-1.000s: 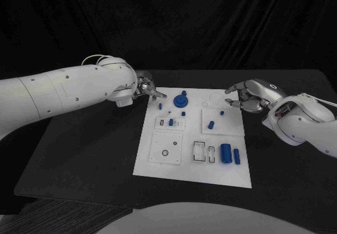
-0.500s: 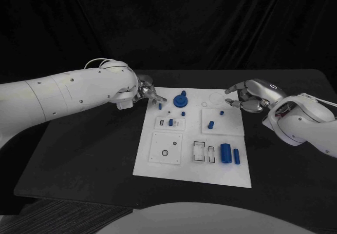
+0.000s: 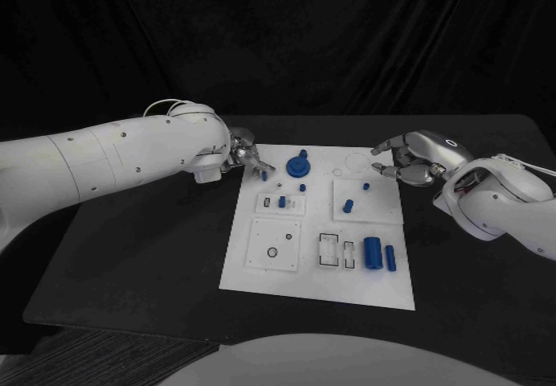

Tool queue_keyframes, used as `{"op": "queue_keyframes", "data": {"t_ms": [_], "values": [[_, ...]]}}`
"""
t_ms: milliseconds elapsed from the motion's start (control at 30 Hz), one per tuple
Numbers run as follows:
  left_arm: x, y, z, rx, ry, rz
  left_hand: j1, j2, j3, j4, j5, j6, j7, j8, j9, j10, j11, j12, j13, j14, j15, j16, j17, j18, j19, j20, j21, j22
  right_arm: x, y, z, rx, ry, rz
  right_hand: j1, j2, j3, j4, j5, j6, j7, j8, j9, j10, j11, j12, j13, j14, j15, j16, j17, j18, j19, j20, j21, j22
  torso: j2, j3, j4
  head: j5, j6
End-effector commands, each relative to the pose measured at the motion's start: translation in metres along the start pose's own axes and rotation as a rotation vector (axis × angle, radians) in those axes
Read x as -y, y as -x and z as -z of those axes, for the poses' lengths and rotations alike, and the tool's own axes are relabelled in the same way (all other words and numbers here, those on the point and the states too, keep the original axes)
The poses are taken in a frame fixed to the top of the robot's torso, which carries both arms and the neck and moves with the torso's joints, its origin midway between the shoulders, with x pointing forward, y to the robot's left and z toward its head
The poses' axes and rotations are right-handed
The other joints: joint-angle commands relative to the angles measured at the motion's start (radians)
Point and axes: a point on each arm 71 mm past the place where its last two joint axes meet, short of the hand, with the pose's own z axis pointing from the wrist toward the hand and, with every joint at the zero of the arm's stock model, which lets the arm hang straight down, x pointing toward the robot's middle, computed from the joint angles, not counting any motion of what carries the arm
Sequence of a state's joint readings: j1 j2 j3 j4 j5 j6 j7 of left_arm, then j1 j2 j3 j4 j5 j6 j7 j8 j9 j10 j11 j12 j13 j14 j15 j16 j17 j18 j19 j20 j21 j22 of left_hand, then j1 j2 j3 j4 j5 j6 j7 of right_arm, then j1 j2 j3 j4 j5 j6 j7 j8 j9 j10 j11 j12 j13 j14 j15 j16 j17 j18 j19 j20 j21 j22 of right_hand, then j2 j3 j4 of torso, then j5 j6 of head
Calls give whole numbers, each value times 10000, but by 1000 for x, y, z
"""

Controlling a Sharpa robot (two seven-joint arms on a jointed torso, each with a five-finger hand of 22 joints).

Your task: Assemble the parts on the task board

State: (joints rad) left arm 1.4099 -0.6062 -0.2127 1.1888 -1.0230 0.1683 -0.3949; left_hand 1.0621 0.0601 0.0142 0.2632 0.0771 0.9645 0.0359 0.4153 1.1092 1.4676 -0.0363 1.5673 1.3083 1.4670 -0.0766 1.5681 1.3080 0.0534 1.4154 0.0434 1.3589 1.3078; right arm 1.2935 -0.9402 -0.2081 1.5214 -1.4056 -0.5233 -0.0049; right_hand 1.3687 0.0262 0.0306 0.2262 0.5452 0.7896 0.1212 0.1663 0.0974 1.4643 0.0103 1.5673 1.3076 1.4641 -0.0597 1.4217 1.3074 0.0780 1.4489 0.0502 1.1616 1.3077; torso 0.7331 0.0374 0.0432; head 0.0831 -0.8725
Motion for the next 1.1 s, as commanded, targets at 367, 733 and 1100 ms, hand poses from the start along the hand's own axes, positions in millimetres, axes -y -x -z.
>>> {"op": "queue_keyframes", "data": {"t_ms": [367, 733, 1100], "values": [[1, -5, -2, -270, -144, -60, 452, 137, 128, -329, 1080, -136, 43, -259, -34, 1032, 131, 35, 2625, 1038, 140, 27, 2628, 91, -182, 67, -167, 1607, 1, 0, 1, 41, -92, 5, 71, -3, 55, 31, 39, 69, 12, -15, -10, 1065, 80, 35, 2632, 733, 77, -44, 1161, 42, -14, 45, -43, 1530, 4, -1, 11, -14, -1], [2, -5, -2, -206, -297, -27, 771, 172, 405, -567, 2197, -165, 20, -401, -46, 1032, 116, 35, 2625, 1038, 137, 27, 2628, 104, -219, 75, -246, 1651, 1, 0, 1, 30, -101, 9, 74, -17, 71, 27, 51, 80, 13, -18, -15, 1065, 80, 35, 2632, 729, 78, -66, 1139, 46, -18, 46, -66, 1525, 5, -1, 11, -21, -1], [3, -4, -2, -76, -565, 33, 1297, 36, 1388, -893, 3493, -203, -16, -542, -38, 1032, 84, 35, 2625, 1038, 114, 27, 2628, 127, -287, 50, -382, 1701, 1, 0, 1, 16, -112, 12, 82, -12, 85, 24, 59, 85, 13, -20, -17, 1065, 80, 35, 2632, 726, 78, -77, 1128, 47, -19, 46, -73, 1523, 5, -3, 12, -2, -1]]}}
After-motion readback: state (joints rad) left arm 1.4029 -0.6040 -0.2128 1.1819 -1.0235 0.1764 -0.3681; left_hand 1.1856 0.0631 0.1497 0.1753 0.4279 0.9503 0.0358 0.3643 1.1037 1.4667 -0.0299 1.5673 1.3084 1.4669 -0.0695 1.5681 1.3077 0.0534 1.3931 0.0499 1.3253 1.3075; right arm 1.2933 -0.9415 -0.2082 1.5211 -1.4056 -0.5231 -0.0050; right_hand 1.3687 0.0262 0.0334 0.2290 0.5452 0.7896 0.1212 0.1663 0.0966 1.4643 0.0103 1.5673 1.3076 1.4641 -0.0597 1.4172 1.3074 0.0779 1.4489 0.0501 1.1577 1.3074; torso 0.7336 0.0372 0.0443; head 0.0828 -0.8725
